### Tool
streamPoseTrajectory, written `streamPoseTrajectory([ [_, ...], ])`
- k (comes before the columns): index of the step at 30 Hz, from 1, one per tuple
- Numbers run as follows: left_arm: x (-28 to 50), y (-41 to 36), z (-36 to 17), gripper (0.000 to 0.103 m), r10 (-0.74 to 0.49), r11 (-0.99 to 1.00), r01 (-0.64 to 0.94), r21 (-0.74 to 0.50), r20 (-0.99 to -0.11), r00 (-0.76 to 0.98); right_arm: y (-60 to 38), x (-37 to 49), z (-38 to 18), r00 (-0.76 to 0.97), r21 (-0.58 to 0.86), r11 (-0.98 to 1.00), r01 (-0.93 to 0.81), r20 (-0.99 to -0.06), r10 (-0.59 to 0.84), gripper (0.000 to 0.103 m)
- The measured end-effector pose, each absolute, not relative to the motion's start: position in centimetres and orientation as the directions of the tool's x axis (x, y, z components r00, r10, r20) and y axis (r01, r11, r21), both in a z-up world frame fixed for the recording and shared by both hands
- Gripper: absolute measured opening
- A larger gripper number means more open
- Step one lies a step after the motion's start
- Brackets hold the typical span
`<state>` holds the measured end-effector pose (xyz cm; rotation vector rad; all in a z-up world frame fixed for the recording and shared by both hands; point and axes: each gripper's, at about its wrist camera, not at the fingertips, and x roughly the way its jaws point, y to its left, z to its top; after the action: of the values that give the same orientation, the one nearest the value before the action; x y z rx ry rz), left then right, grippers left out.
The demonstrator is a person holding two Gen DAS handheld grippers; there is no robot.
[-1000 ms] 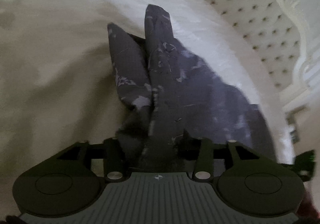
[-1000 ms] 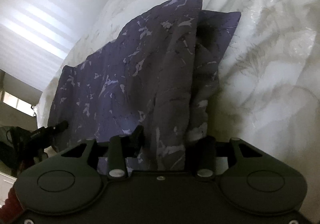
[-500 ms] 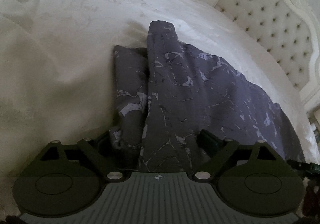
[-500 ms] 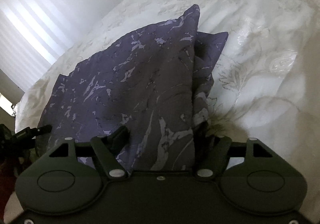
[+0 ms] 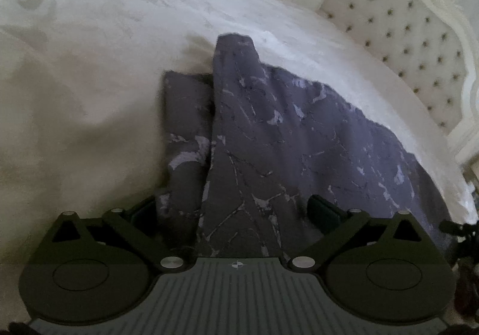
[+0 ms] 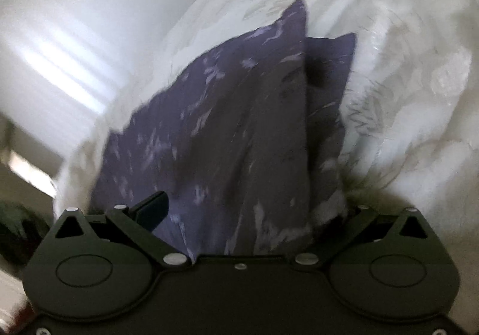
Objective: Fold large clothes
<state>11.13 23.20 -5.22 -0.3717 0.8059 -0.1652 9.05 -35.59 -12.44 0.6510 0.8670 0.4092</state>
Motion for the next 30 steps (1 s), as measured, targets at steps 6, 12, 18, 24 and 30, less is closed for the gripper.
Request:
streamPoseTrajectory([
  [6,8.1,24.3,-1.8,0.102,-0.209,0.908,-0.06,-0.415,-0.572,0.793,-37.5,10.1,-13.1,0.62,0.771,0.636,-0.036,-0.481,0.619,0.103],
  [12,6.7,21.2,2.0,0.102,-0.133,0.953,-0.043,-0.3,-0.541,0.83,-37.5,11.6,-13.1,0.639,0.762,0.645,-0.052,-0.471,0.608,0.103],
  [18,9.7,14.6,3.6,0.101,-0.141,0.978,0.03,-0.206,-0.55,0.823,-37.6,11.1,-13.3,0.65,0.758,0.649,-0.069,-0.459,0.605,0.103],
  [24,13.3,8.4,3.1,0.09,-0.08,0.995,0.027,-0.1,-0.573,0.816,-37.5,10.8,-13.2,0.657,0.748,0.659,-0.08,-0.458,0.599,0.103],
  [30,17.3,5.5,1.3,0.074,-0.152,0.985,0.062,-0.16,-0.641,0.753,-37.4,10.8,-13.2,0.656,0.747,0.66,-0.08,-0.459,0.599,0.103],
])
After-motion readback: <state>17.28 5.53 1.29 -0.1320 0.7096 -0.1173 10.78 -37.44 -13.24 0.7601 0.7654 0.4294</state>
